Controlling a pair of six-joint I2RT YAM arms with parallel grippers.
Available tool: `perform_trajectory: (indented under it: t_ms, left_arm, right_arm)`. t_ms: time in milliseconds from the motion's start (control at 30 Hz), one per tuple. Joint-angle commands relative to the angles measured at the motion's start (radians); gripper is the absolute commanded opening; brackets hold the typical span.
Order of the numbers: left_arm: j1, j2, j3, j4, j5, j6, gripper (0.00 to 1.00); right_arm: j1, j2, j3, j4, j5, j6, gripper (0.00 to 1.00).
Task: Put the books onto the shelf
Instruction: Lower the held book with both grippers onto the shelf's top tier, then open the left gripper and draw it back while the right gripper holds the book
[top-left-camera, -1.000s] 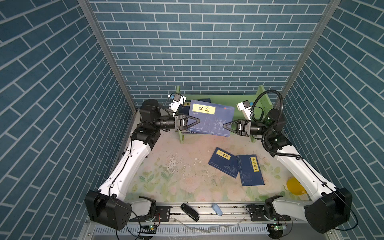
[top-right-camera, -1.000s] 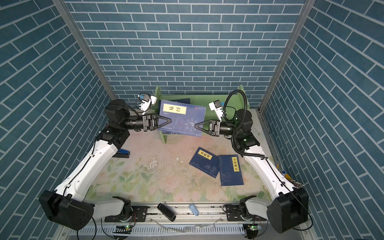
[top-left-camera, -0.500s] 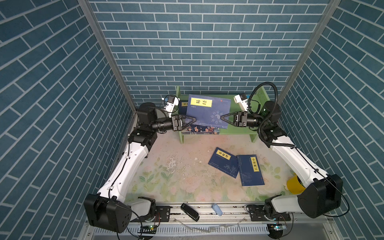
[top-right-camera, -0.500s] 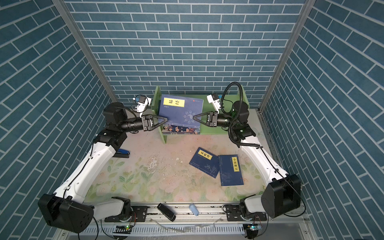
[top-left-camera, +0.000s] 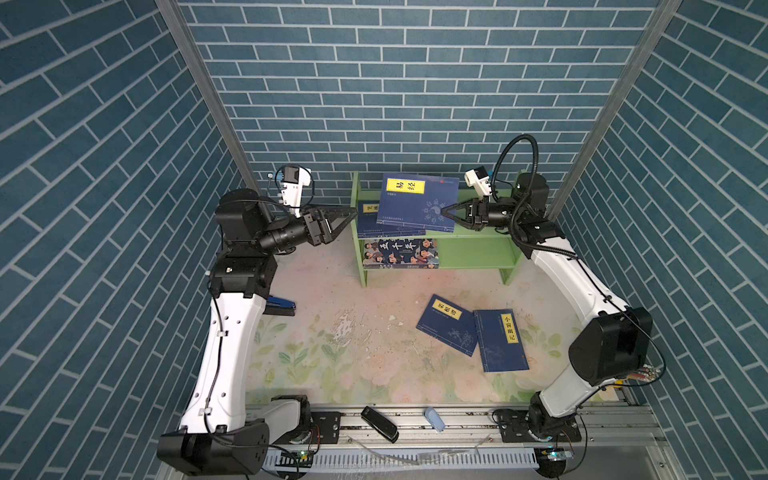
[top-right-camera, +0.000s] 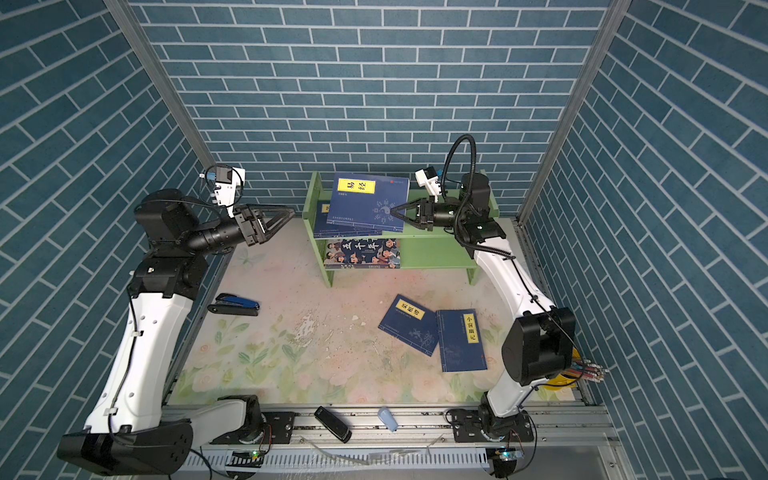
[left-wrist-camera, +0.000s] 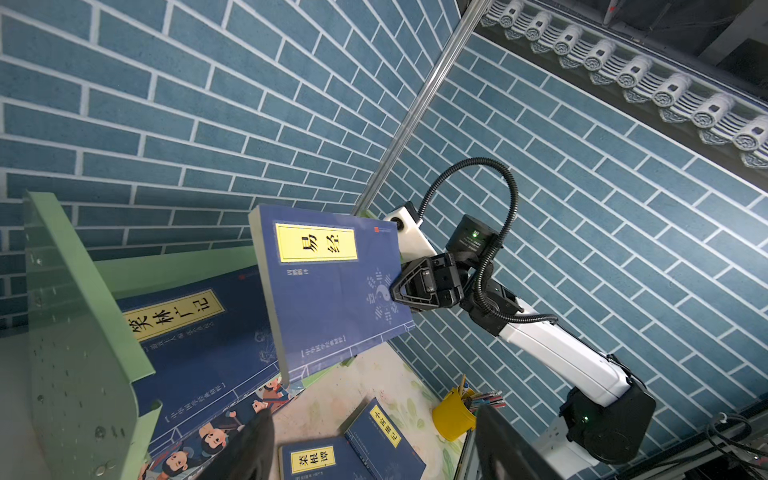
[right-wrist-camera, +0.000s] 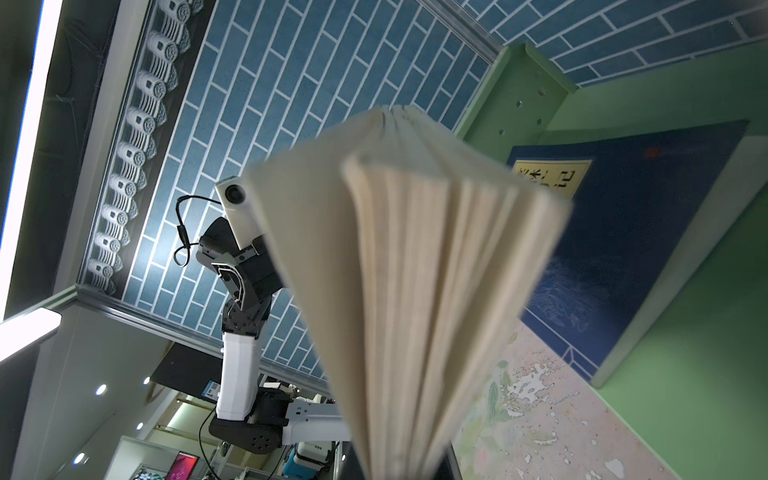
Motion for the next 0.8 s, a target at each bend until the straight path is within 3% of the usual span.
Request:
perform_trajectory:
  t_ms: [0,267,433,767]
  left_arm:
    - [0.001,0.017,-0.036,0.064,0.038,-0.029,0.78]
    - [0.001,0.050,-0.031,0.108,0.079,-0.040,0.79]
    - [0.002,0.067,-0.023,0.121,0.093,-0.038,0.79]
    - [0.002,0.077,-0.038,0.142,0.116,-0.035,0.79]
  right_arm:
    - [0.009,0.050,0.103,-0.061,-0.048,-0.032,0.00]
    - [0.047,0.212,0.311,-0.254,-0.050,-0.066,0.00]
    - [0.071,0.303,0.493,-0.583,0.026,-0.250,0.00]
    - [0.078,0.360,0.573,-0.666,0.055,-0.263,0.00]
